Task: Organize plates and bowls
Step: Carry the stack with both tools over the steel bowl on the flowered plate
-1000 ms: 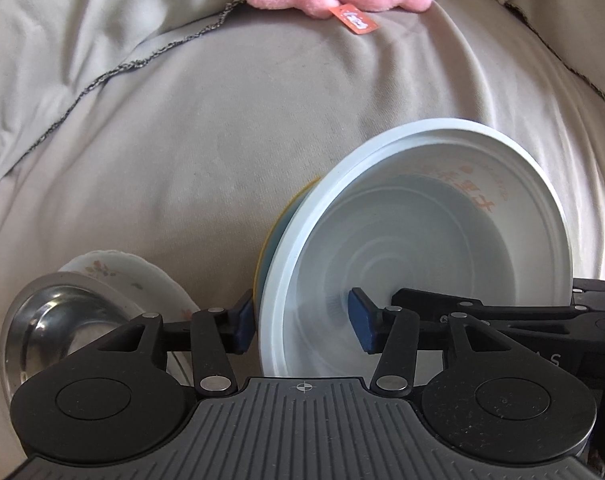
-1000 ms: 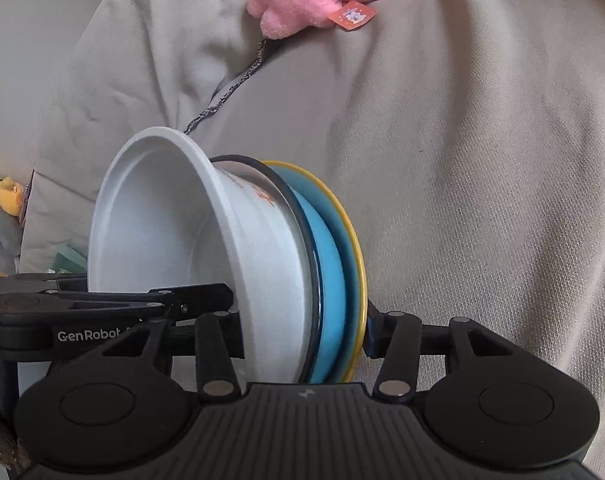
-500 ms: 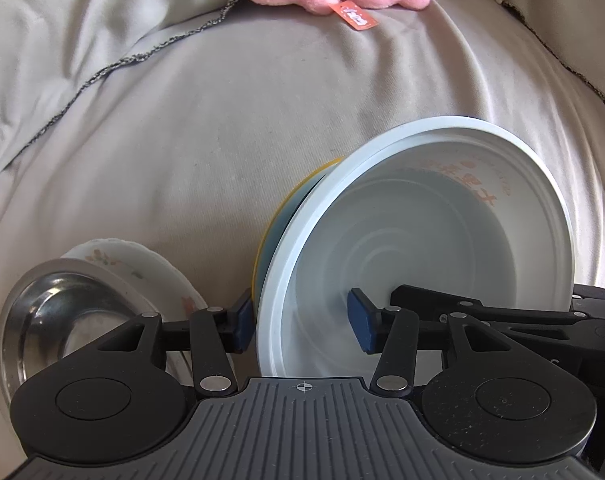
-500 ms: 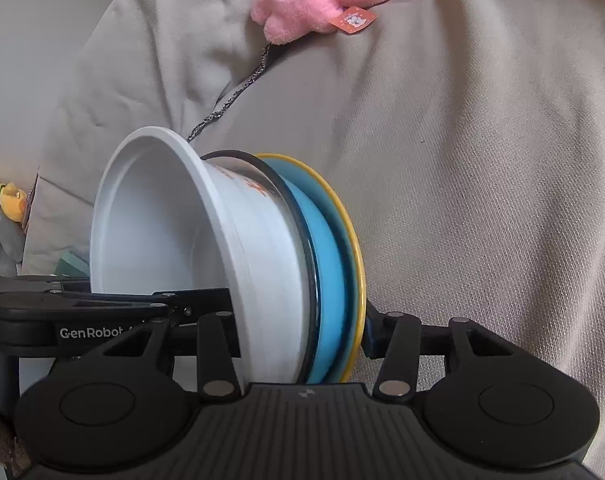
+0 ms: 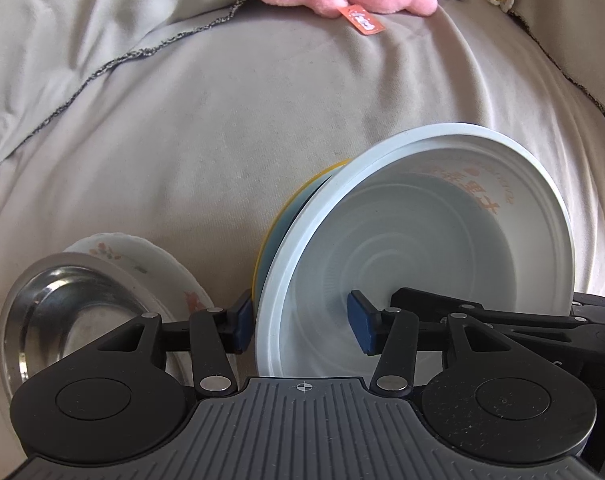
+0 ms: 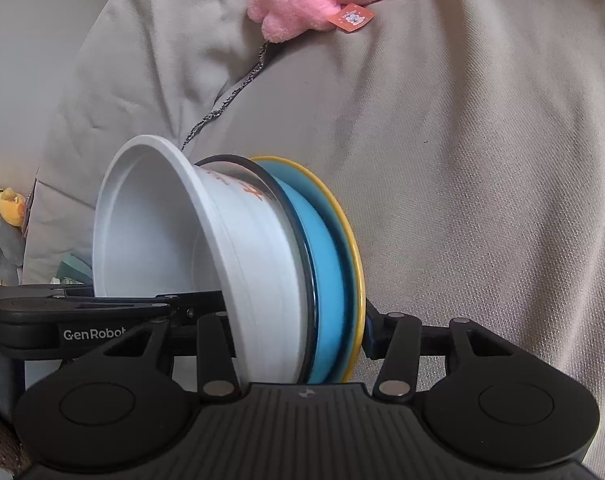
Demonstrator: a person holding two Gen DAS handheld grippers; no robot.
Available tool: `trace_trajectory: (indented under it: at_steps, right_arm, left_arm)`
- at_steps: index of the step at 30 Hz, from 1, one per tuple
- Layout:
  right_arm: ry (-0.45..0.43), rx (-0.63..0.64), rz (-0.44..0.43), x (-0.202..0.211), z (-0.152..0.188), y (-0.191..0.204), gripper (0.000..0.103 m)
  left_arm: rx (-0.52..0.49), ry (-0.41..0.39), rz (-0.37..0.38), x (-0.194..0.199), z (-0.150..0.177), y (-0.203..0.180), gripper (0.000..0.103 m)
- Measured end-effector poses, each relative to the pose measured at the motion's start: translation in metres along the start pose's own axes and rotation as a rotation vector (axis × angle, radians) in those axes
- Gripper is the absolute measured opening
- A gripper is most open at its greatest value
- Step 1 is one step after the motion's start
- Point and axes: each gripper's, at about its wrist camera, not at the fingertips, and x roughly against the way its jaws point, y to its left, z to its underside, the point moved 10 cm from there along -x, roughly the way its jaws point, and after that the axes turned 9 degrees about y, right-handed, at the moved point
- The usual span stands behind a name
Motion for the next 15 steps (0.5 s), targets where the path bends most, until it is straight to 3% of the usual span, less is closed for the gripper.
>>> trace_trajectory:
  at_steps: [9, 15]
  right_arm:
    - [-0.034, 0.029, -0.004, 0.020, -0.005, 0.027, 0.049]
    - [-0.065, 0.122, -0.034, 0.038, -0.003, 0.086, 0.050]
  left_arm:
    - [0.000, -0.058, 0.000, 0.039, 0.000, 0.009, 0.054]
    - [0.042, -0.134, -0.034, 0.091, 0.018, 0.047, 0.054]
